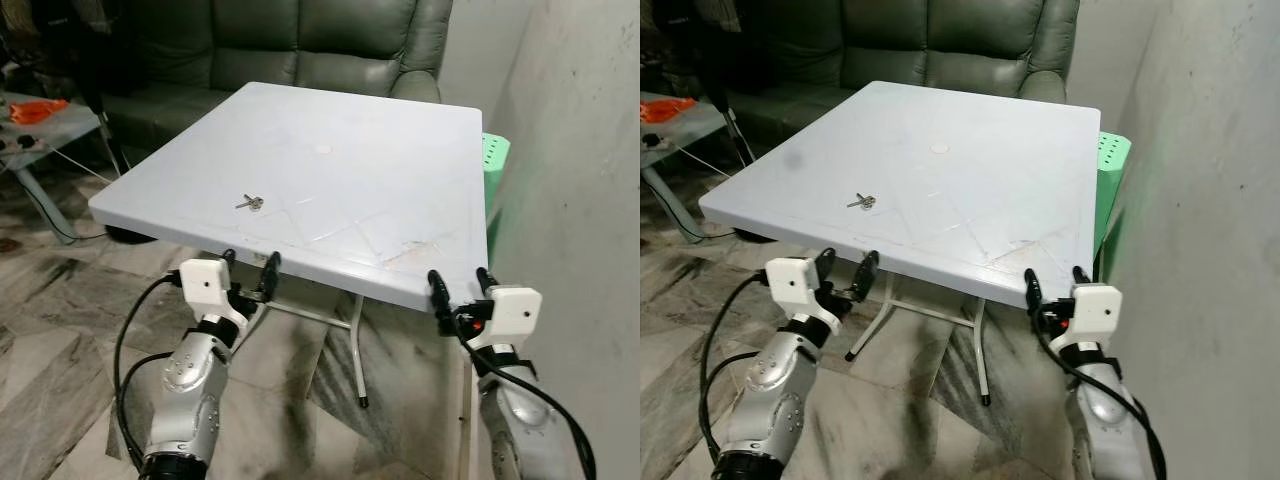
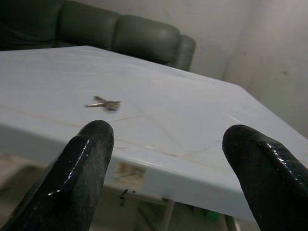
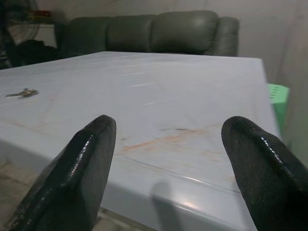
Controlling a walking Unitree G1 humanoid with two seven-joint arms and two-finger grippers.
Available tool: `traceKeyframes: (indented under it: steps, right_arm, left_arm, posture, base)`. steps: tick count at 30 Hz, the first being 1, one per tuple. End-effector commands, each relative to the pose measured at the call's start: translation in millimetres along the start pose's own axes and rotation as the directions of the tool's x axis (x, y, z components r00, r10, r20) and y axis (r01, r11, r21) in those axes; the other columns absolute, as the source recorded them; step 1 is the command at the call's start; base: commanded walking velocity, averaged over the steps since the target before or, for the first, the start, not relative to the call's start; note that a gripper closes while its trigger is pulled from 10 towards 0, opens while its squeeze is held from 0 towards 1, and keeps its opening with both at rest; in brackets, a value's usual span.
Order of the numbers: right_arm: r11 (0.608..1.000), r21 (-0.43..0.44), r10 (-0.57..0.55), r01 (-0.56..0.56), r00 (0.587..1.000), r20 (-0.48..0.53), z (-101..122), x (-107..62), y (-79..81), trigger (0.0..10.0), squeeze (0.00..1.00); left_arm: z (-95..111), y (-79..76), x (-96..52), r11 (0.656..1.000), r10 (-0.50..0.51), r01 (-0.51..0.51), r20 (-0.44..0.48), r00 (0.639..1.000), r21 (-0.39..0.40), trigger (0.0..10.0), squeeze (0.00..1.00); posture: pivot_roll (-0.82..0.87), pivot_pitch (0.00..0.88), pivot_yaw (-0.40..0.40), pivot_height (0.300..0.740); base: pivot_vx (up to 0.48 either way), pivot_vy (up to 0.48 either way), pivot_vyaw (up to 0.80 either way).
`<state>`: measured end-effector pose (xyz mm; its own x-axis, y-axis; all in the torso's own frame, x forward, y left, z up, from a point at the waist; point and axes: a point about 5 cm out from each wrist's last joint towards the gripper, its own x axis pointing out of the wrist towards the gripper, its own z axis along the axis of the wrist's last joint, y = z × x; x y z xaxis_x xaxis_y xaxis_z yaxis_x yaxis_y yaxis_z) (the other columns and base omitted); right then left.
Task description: Hang keys on a hook
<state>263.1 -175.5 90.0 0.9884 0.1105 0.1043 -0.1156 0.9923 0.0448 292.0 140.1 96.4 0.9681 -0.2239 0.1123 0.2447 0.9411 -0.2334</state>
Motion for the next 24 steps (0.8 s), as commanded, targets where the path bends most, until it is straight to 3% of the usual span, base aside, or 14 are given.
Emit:
traceKeyframes:
  steps: [1, 24]
  right_arm:
    - [1.000, 0.010, 0.004, -0.004, 1.000, 0.017, 4.8, 2.2, 0.5, 10.0, 0.00]
    - [0.999, 0.028, 0.013, -0.014, 1.000, 0.015, 4.3, -0.8, 2.1, 10.0, 0.00]
  left_arm:
    - [1.8, -0.1, 1.8, 1.000, -0.005, 0.005, -0.001, 1.000, -0.004, 10.0, 0.00]
    - [0.1, -2.4, 0.4, 1.000, 0.001, -0.001, -0.009, 1.000, -0.017, 10.0, 0.00]
  posture:
    - [-0.01, 0.000, -0.025, 0.740]
    - [0.00, 0.000, -0.033, 0.740]
  base:
    - [0.000, 0.289, 0.00]
    - [0.000, 0.452, 0.00]
